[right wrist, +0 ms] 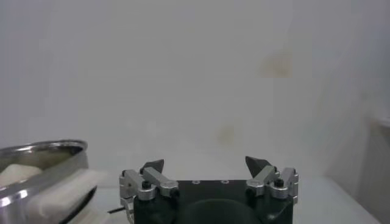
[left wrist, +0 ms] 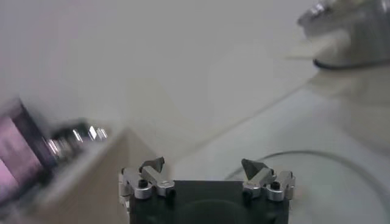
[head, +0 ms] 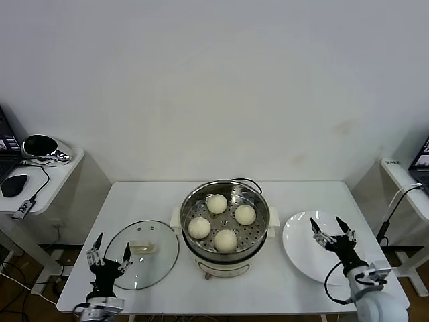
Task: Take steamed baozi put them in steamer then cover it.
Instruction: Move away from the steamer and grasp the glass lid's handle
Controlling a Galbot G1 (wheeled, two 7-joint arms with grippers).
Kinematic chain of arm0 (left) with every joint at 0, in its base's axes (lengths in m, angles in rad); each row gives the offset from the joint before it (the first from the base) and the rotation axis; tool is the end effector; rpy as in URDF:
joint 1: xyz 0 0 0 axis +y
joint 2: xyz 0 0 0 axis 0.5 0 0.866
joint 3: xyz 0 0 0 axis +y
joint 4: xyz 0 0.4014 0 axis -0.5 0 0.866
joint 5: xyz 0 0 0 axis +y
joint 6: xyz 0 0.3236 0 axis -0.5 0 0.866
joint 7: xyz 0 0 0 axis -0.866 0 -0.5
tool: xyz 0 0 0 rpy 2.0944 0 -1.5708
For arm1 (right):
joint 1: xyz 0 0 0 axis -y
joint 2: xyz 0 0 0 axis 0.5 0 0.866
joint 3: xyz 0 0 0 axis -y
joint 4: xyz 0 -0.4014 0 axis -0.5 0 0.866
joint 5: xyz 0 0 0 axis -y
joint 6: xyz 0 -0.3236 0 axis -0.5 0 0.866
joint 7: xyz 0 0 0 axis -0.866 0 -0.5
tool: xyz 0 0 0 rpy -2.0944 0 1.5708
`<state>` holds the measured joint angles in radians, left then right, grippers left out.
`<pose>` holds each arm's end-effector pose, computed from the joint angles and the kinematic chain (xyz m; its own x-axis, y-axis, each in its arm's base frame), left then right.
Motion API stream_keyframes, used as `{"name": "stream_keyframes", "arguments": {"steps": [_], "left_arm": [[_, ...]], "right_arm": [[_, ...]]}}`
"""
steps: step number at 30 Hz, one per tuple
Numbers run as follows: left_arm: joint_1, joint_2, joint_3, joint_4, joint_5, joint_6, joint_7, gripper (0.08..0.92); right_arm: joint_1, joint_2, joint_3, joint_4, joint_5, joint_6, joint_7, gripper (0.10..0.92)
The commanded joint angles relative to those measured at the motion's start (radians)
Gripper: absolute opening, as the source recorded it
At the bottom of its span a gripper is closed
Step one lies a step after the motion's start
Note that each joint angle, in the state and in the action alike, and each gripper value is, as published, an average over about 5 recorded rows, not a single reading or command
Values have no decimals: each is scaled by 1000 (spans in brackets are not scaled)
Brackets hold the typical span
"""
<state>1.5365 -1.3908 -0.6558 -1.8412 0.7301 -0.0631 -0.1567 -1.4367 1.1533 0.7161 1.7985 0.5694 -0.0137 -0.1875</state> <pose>0.1307 0.0968 -0.4123 -0.9925 -0.1178 0.0340 -0.0406 0.5772 0.8156 0.1816 -0.1883 -0.3725 -0.9897 -0.1086 0.0934 -0.0962 0.9870 0.1291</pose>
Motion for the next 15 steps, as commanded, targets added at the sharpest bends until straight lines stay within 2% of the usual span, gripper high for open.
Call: {"name": "stream_keyframes", "arguments": {"steps": [1,7,15], "left_arm": [[-78,92,92,218,663,-50,-213,823],[-67,107,87,210,656,-24,-100,823],[-84,113,100,226,647,1,-36,823]], "right_arm": [[-61,48,26,18,-27,2,2,823],[-56,51,22,8,-35,3,0,823],[-37,50,18,-16,-46,2,-4,823]]}}
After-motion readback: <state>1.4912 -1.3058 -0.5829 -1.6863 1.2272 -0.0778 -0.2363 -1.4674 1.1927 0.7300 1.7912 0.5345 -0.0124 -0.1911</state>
